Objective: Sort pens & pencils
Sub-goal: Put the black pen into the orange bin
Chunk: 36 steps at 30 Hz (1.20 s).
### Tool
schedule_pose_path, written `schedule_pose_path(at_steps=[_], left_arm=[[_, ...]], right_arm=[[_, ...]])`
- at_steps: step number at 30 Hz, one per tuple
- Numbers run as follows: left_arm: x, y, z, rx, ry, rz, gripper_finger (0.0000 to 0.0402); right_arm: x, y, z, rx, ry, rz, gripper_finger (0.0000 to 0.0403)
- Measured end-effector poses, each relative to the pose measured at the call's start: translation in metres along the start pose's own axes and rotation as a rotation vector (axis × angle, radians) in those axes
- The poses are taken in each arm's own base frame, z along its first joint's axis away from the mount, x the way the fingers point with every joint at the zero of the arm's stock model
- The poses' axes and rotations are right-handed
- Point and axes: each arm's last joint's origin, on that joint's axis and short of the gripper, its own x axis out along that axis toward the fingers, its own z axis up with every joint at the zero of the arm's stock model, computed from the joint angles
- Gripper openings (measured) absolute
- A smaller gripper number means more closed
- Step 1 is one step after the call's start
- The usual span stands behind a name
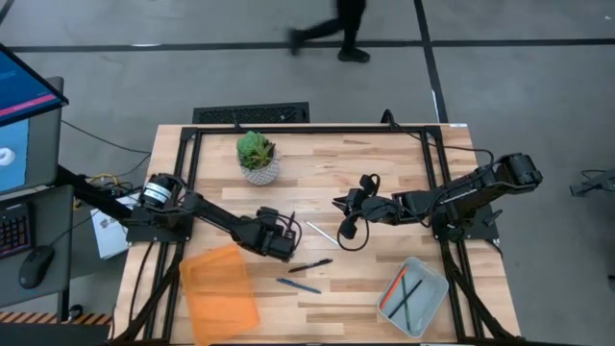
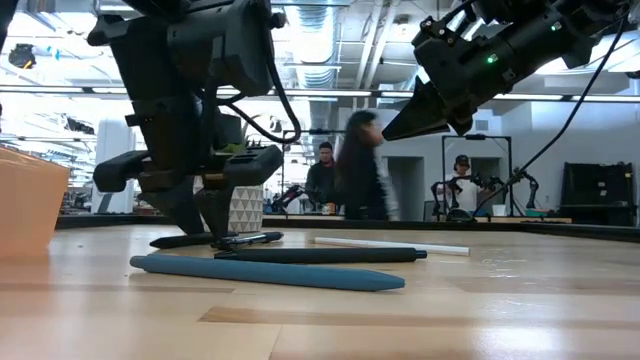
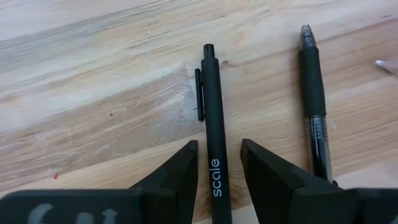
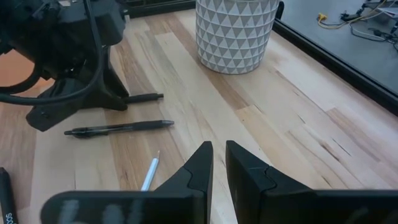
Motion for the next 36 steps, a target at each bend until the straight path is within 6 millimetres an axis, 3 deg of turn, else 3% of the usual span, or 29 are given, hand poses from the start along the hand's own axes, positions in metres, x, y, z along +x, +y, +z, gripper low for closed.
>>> schedule_pose_path(at_steps=[22, 29, 36], left_arm=[[0.000, 0.005, -0.012, 0.056, -0.045, -0.018, 0.0114], [0.013, 0.005, -0.024, 0.088, -0.104, 0.025, 0.0114], [0.011, 0.007, -0.032, 0.080, -0.141, 0.016, 0.0114]], right_arm=[[0.000, 0.000, 0.000, 0.000, -0.001, 0.000, 0.0067], [0.000, 0.000, 0.001, 0.003, -0.005, 0.001, 0.0067], [0.000, 0.000, 0.001, 0.003, -0.006, 0.002, 0.0067]])
